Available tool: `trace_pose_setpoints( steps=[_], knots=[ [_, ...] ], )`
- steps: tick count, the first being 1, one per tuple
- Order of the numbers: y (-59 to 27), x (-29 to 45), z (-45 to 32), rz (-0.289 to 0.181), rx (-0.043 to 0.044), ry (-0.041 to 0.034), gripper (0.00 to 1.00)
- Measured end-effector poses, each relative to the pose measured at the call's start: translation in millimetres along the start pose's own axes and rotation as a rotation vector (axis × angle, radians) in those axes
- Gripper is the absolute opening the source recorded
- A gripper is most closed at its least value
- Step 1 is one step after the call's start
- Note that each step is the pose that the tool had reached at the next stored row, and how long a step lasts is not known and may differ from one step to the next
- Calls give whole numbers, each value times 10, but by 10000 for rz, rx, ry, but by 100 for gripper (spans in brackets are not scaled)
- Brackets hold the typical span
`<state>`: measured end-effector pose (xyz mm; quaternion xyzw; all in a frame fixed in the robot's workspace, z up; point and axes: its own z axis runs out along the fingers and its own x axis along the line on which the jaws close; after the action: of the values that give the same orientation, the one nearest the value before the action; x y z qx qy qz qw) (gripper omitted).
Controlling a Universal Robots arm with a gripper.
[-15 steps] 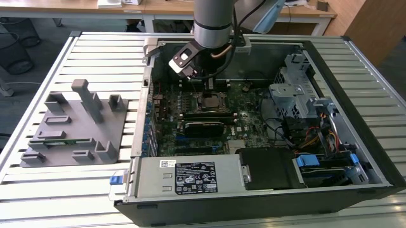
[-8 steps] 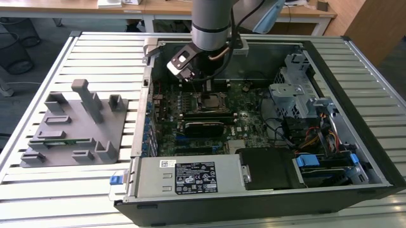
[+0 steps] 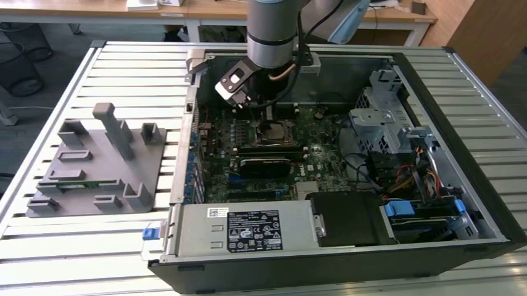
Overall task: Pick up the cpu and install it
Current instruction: 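Close the cpu cover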
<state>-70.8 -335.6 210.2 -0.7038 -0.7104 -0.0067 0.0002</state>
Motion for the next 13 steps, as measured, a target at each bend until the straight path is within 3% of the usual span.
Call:
trace_pose_setpoints(
  steps=[13],
  knots=[
    [-39,12,88,-1,0,0,11]
  ],
)
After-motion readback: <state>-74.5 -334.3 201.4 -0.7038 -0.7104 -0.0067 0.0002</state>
